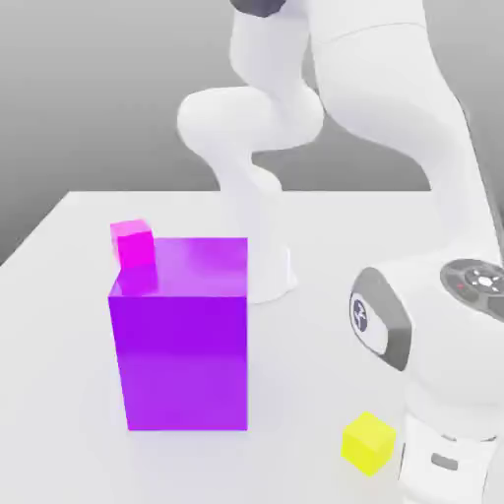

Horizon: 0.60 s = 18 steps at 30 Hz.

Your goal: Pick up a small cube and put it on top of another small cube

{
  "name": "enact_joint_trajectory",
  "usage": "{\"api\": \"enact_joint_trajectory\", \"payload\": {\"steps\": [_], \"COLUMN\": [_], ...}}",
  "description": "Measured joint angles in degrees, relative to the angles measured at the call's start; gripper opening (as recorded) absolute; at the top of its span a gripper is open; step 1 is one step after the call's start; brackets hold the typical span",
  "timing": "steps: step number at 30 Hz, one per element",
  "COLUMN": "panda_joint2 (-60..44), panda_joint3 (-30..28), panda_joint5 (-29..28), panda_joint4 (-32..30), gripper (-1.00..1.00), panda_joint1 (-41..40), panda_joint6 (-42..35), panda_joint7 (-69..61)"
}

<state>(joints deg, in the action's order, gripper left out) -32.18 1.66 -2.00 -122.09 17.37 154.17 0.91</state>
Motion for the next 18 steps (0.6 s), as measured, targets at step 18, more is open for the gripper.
{"api": "enact_joint_trajectory", "payload": {"steps": [18], "panda_joint2": [34.91], "panda_joint3": [-8.88], "panda_joint5": [5.49], "panda_joint4": [-12.94], "gripper": [-1.00], "panda_joint1": [-11.80], "panda_joint6": [-22.10], "panda_joint7": [27.86]}}
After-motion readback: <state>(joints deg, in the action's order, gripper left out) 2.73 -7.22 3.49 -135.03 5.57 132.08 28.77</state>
